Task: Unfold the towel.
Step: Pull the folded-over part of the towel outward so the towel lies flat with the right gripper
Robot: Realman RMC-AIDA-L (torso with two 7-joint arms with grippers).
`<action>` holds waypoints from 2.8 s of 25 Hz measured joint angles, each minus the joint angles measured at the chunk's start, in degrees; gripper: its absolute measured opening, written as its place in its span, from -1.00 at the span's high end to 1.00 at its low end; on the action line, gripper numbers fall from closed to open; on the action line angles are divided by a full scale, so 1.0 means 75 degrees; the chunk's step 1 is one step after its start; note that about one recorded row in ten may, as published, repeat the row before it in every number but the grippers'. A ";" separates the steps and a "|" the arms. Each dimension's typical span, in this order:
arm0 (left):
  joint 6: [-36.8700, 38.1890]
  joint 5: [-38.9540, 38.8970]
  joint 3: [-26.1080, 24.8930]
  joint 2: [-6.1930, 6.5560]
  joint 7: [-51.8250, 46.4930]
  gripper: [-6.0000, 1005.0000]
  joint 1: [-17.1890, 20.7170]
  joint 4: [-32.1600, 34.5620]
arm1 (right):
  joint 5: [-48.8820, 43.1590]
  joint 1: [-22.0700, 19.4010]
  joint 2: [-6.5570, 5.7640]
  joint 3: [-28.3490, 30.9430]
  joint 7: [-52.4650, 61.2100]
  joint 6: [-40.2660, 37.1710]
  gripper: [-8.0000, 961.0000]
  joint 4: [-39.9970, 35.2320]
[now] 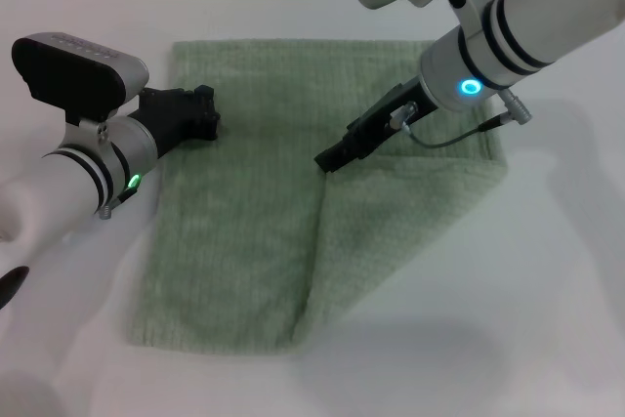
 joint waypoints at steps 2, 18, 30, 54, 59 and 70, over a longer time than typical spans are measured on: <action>0.0001 0.0000 0.0000 0.0000 0.0000 0.90 -0.0005 -0.0003 | 0.0075 0.0062 0.0004 -0.0024 -0.0077 -0.0043 -0.48 0.0137; 0.0001 0.0000 0.0000 -0.0011 0.0000 0.88 0.0003 -0.0059 | 0.0122 0.0246 0.0034 -0.0293 -0.0202 -0.0270 -0.44 0.0609; 0.0000 0.0000 0.0000 -0.0011 0.0000 0.87 0.0003 -0.0058 | 0.0092 0.0420 0.0040 -0.0403 -0.0190 -0.0300 0.02 0.0795; 0.0000 0.0000 0.0000 0.0001 0.0000 0.85 0.0002 -0.0071 | 0.0058 0.0416 0.0019 -0.0680 -0.0159 -0.0147 0.85 0.0542; 0.0000 0.0000 0.0000 0.0001 0.0000 0.84 0.0002 -0.0071 | -0.0081 0.0045 -0.0030 -0.0687 -0.0180 0.0375 0.91 -0.0533; 0.0000 0.0000 0.0000 0.0000 0.0001 0.83 0.0002 -0.0061 | -0.0643 -0.0818 -0.0056 -0.0652 -0.0695 0.2586 0.94 -0.3630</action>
